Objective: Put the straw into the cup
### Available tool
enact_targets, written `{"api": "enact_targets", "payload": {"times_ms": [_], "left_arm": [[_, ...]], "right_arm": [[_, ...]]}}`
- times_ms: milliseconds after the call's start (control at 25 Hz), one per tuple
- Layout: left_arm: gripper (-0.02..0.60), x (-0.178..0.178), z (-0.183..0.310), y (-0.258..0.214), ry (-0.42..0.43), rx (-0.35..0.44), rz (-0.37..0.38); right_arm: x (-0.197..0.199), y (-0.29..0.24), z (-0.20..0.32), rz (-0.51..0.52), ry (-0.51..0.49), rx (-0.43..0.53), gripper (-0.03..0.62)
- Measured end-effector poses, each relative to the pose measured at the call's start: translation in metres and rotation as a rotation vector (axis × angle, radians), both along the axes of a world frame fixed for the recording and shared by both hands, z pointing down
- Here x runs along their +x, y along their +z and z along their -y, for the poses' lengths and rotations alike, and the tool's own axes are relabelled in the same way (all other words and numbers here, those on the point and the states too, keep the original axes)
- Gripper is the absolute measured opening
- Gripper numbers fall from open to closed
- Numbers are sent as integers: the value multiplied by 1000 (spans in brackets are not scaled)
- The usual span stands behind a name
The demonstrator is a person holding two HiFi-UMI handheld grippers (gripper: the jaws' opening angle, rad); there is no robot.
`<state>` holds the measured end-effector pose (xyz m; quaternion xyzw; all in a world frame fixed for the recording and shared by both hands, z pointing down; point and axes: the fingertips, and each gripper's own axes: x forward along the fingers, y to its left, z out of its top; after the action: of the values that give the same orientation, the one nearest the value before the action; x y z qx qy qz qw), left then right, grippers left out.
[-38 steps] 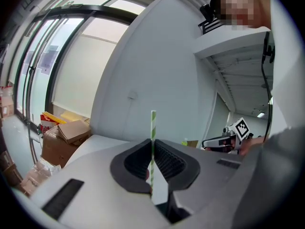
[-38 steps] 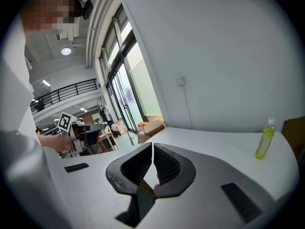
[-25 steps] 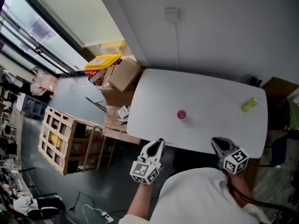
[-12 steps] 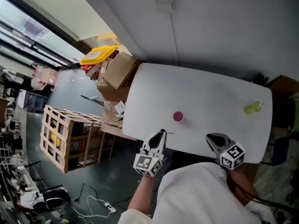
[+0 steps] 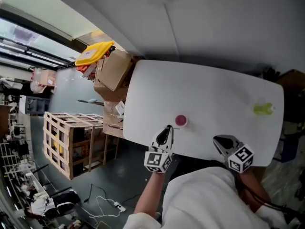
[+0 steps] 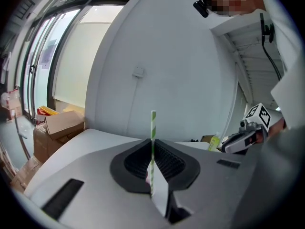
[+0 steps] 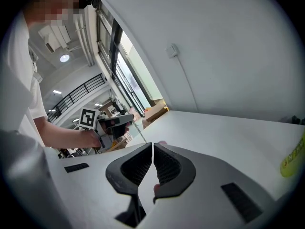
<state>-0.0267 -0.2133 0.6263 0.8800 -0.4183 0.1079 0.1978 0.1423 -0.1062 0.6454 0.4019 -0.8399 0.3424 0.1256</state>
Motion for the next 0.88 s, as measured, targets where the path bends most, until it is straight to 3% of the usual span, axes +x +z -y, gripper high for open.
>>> {"api": "enact_targets", "payload": {"times_ms": [520,880], "left_arm": [[21,15,31,77,-71,-107,39],[33,12,33,105,-109,-180,35]], "right_arm": [[8,20,4,19,5,-50,35],[15,31,1,19,21,-76,35]]}}
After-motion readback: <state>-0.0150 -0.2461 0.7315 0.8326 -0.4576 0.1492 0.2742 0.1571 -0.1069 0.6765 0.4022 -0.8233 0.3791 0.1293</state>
